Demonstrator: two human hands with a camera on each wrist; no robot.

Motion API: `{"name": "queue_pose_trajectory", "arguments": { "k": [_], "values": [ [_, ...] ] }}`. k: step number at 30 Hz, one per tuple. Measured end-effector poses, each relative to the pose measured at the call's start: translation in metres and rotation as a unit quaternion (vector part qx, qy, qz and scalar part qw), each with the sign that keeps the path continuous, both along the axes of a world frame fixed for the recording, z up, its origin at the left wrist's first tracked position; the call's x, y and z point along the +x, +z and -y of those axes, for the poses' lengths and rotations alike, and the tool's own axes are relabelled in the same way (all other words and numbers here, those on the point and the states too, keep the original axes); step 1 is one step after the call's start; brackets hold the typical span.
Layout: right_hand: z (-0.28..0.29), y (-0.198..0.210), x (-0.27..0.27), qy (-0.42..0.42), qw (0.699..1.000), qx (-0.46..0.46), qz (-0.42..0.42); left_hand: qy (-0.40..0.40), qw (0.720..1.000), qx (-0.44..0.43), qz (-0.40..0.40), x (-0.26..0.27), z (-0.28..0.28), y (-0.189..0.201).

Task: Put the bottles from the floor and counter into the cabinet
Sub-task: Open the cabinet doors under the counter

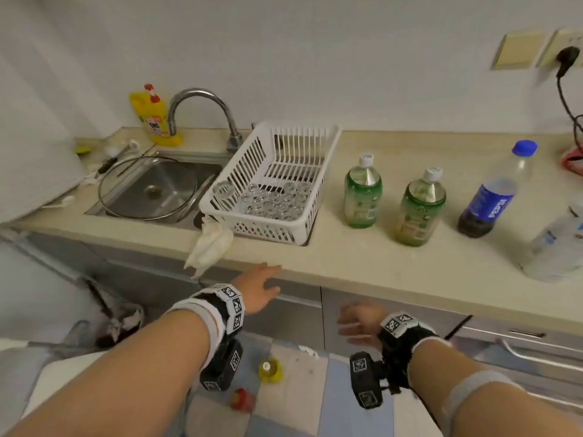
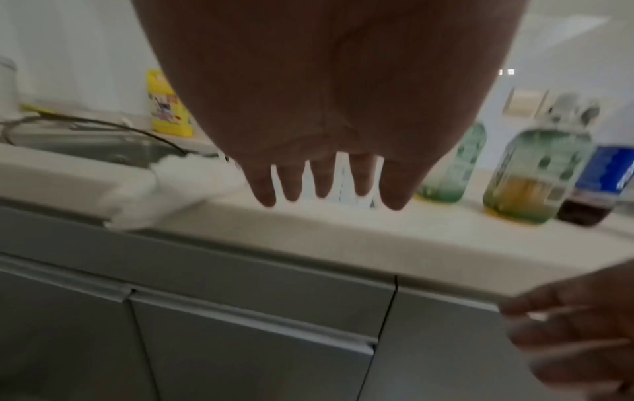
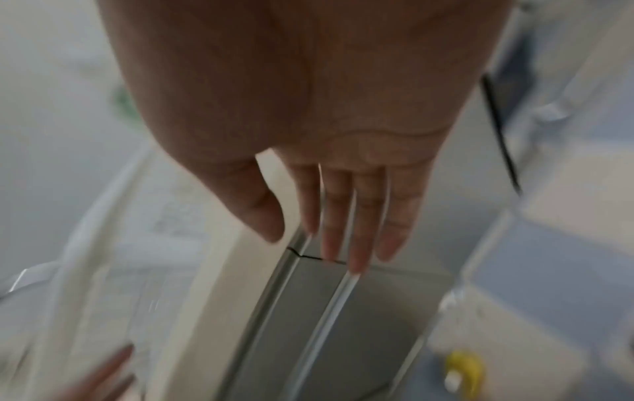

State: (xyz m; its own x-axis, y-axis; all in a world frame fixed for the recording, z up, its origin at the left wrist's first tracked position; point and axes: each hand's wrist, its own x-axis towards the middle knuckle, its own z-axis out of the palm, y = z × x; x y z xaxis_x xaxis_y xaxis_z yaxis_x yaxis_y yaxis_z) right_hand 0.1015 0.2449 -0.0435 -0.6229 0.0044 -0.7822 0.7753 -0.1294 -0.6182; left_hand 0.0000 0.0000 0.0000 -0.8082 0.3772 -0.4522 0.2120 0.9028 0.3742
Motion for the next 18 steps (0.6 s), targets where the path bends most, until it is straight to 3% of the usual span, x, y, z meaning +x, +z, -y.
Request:
{"name": "queue_pose_trajectory", "arguments": {
  "k": [4, 8, 12, 18],
  "values": [
    [0.000, -0.041, -0.027, -0.234, 0.964, -0.125, -0.002, -0.040, 0.996, -0.068, -0.028, -0.014, -0.016, -0.035],
    [0.005, -0.059, -0.044, -0.302, 0.922, -0.242, 0.022, -0.054, 0.993, -0.093, -0.045, -0.014, -0.019, -0.059],
    [0.013, -0.063, -0.050, -0.354, 0.896, -0.269, 0.006, -0.054, 0.996, -0.069, -0.024, -0.016, -0.015, -0.062],
    [0.022, -0.066, -0.019, -0.303, 0.939, -0.159, 0.015, -0.048, 0.997, -0.050, -0.021, -0.017, -0.013, -0.068]
  ]
}}
